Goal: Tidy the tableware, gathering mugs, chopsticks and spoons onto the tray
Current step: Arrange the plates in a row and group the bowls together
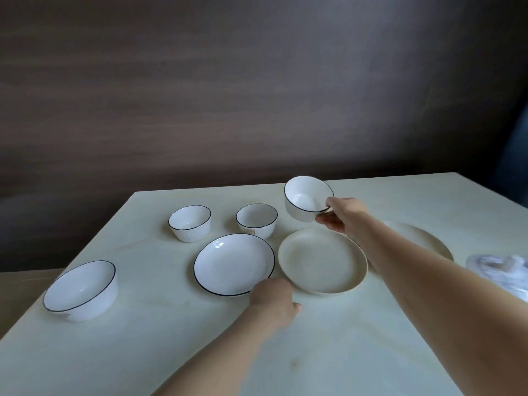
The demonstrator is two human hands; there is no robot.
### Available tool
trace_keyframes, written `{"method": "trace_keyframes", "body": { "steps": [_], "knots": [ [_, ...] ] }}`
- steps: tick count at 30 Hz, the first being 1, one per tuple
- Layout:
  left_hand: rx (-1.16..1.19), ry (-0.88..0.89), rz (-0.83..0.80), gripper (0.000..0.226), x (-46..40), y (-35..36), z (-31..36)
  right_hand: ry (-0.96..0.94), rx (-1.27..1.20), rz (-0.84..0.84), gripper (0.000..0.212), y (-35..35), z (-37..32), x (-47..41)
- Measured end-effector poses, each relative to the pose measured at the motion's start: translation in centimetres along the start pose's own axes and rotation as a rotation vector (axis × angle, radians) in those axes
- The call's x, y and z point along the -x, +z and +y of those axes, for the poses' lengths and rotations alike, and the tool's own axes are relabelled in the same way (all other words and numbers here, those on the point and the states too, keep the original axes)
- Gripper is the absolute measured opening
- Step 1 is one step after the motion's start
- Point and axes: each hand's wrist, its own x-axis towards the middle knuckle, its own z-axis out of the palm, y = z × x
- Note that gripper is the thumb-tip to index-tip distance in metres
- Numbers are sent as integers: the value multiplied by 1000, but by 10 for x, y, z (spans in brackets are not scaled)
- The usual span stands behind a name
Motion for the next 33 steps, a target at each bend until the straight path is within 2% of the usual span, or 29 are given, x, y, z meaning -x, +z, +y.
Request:
{"method": "trace_keyframes", "body": {
  "steps": [2, 6, 8, 12, 15, 20, 33],
  "knots": [
    [278, -100, 26, 28, 4, -5, -3, 9, 73, -31, 13, -14, -1, 21],
    [1119, -338, 136, 39, 24, -22, 5, 69, 155, -71, 9, -37, 16, 62],
    [1320, -407, 117, 46, 40, -27, 11, 98, 189, -88, 10, -45, 32, 84],
    [1347, -396, 42, 48, 67, -24, 19, 149, 270, -130, 19, -54, 65, 122],
    [1261, -354, -11, 46, 79, -18, 25, 183, 273, -145, 13, -58, 85, 145],
    [1174, -339, -151, 45, 97, -6, 31, 223, 303, -161, 15, -59, 109, 164],
    [1303, -396, -58, 35, 78, 17, 34, 256, 283, -159, 15, -53, 125, 157]
  ]
}}
